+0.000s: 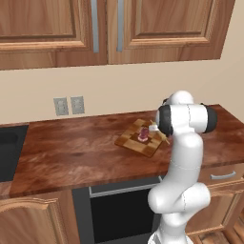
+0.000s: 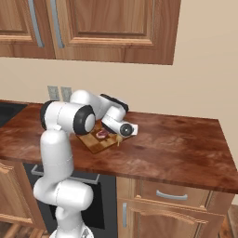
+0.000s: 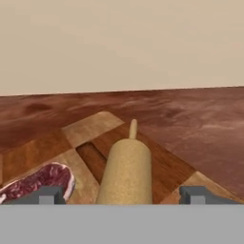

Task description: Open the cabinet, retrieve the rolling pin, and place it next to the meat on the cutting board to prepare for tenderizing.

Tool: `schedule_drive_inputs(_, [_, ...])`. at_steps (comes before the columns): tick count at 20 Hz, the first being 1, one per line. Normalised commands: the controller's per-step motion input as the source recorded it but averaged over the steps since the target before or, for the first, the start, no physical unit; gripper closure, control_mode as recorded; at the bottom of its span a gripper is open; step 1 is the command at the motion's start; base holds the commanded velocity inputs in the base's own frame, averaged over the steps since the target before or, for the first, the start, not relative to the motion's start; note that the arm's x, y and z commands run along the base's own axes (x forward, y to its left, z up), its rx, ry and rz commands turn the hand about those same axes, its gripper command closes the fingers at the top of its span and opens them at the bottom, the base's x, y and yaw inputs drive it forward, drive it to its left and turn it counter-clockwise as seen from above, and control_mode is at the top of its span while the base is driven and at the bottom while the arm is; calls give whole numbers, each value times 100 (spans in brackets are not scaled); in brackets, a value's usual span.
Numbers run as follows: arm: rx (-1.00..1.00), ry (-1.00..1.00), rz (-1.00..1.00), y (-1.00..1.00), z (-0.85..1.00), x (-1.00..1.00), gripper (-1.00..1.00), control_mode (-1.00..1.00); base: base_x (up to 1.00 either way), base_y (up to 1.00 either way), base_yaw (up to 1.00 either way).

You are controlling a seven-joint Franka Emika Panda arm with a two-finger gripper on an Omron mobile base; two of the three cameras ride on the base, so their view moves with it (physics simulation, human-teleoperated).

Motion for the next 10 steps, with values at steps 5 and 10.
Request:
schedule_drive_inputs(5, [0,-4,6,-3,25,-18,-100,-100,0,0,0])
schedule_drive_inputs(10, [0,-10,4,-2,53,-36,-100,-100,0,0,0])
